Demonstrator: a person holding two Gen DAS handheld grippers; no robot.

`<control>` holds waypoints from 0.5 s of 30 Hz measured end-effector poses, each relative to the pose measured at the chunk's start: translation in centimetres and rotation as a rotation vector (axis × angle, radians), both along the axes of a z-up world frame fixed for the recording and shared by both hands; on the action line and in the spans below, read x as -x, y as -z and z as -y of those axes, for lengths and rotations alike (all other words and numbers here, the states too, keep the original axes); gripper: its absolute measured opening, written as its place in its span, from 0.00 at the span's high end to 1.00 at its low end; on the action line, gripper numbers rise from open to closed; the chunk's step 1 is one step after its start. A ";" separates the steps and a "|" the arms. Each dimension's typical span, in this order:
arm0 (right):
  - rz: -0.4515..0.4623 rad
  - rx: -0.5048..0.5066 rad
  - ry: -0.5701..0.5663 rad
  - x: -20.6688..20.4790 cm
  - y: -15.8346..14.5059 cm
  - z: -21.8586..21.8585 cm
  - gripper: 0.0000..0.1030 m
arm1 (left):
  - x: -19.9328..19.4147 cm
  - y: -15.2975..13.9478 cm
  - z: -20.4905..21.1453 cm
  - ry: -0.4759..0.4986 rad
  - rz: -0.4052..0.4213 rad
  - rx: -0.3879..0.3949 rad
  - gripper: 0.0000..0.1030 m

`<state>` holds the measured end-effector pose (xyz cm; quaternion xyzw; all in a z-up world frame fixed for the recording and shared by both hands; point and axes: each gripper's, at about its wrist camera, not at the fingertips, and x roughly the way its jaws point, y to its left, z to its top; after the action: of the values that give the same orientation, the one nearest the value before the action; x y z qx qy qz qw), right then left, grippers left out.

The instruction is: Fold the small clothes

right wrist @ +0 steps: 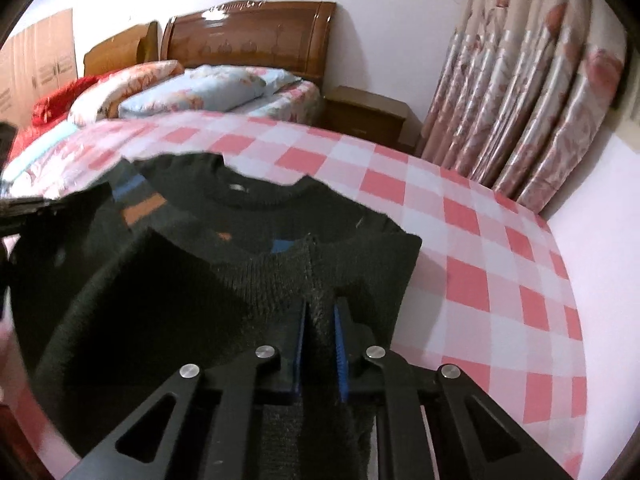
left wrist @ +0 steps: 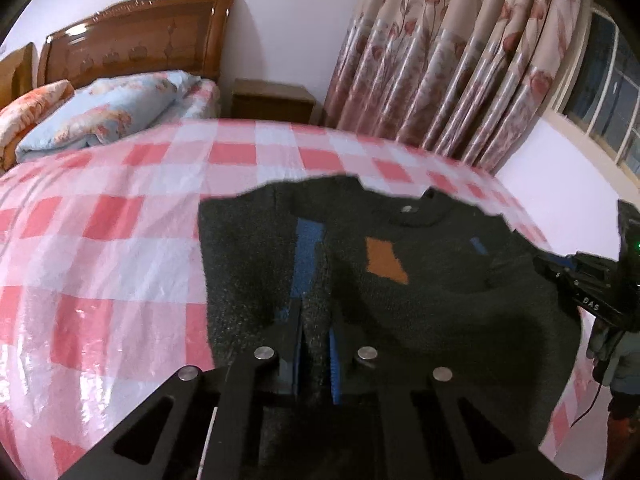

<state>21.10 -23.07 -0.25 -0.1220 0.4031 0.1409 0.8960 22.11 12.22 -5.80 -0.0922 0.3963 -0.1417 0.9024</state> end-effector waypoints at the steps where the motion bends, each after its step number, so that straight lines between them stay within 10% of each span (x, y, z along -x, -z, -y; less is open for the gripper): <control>1: -0.007 -0.021 -0.007 0.0 -0.2 0.2 1.00 | 0.3 -0.4 -0.2 -0.004 0.014 0.013 0.91; 12: -0.076 -0.073 0.016 -0.6 2.3 1.2 1.00 | -1.0 0.7 0.6 0.038 -0.069 -0.012 0.76; 13: -0.072 -0.076 0.016 -0.6 2.2 1.3 0.87 | -1.2 0.7 0.9 0.040 -0.076 -0.024 0.76; 14: -0.068 -0.081 0.016 -0.6 2.1 1.4 0.32 | -1.5 0.7 1.1 0.044 -0.088 -0.036 0.75; 15: -0.067 -0.088 0.015 -0.7 2.0 1.5 0.17 | -2.0 0.9 1.4 0.045 -0.108 -0.046 0.75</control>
<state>21.76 -24.53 -2.25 -0.0746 0.4270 0.1558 0.8876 24.07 10.84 -6.67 -0.0701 0.4496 -0.1474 0.8782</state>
